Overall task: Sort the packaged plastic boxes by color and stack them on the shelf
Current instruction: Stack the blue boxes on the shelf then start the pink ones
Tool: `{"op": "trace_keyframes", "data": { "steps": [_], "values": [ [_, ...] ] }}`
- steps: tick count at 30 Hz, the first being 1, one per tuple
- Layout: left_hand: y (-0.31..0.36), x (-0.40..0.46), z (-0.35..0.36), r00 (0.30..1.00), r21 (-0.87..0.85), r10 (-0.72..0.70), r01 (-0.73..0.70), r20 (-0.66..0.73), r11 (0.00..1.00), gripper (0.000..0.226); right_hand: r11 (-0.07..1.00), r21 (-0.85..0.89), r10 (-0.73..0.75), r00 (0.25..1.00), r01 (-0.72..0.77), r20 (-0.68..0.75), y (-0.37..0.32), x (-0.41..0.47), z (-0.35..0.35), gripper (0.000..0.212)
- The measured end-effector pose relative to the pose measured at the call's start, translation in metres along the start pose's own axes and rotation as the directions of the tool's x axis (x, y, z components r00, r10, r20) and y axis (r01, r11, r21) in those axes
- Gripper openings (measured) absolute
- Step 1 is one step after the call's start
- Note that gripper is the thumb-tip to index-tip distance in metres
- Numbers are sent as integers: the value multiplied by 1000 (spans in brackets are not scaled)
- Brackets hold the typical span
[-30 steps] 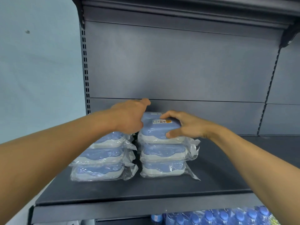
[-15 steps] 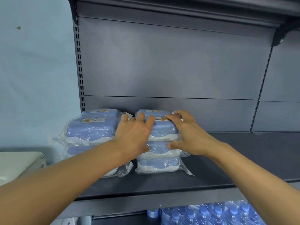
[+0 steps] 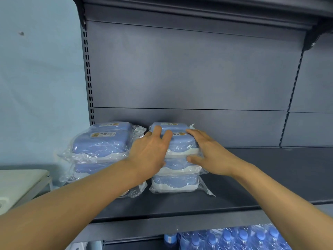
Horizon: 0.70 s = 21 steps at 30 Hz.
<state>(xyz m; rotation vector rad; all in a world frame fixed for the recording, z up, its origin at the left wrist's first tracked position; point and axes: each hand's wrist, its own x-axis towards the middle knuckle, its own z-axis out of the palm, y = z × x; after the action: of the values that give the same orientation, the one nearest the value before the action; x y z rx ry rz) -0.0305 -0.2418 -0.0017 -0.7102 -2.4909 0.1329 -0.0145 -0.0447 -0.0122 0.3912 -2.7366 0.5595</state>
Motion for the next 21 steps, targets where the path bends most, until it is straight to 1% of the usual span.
{"op": "trace_keyframes", "data": {
  "steps": [4, 6, 9, 12, 14, 17, 19, 21],
  "values": [
    [2, -2, 0, 1000, 41, -25, 26, -16, 999, 65, 1000, -28, -2, 997, 0, -73, -5, -9, -5, 90],
    [2, -3, -3, 999, 59, -35, 35, -6, 998, 66, 999, -47, -18, 990, 12, -139, -8, -18, -11, 87],
    [7, -8, -11, 997, 90, -79, 77, 19, 993, 73, 993, -111, -52, 975, 29, -216, -11, -41, -21, 79],
    [20, -20, -20, 990, 84, -124, 130, -63, 988, 77, 983, -170, -116, 955, 71, -274, -9, -69, -24, 69],
    [42, -38, -24, 985, 45, -135, 141, -108, 989, 73, 974, -199, -162, 947, 109, -277, -4, -91, -22, 61],
    [74, -70, -27, 983, -6, -99, 99, -154, 995, 66, 973, -182, -188, 944, 141, -272, -1, -119, -11, 53],
    [100, -95, -24, 981, -44, -71, 64, -180, 997, 60, 973, -165, -195, 953, 159, -232, 2, -144, 0, 50],
    [126, -122, -17, 981, -109, -86, 67, -175, 992, 52, 980, -145, -161, 974, 138, -161, 7, -172, 15, 49]
  ]
}}
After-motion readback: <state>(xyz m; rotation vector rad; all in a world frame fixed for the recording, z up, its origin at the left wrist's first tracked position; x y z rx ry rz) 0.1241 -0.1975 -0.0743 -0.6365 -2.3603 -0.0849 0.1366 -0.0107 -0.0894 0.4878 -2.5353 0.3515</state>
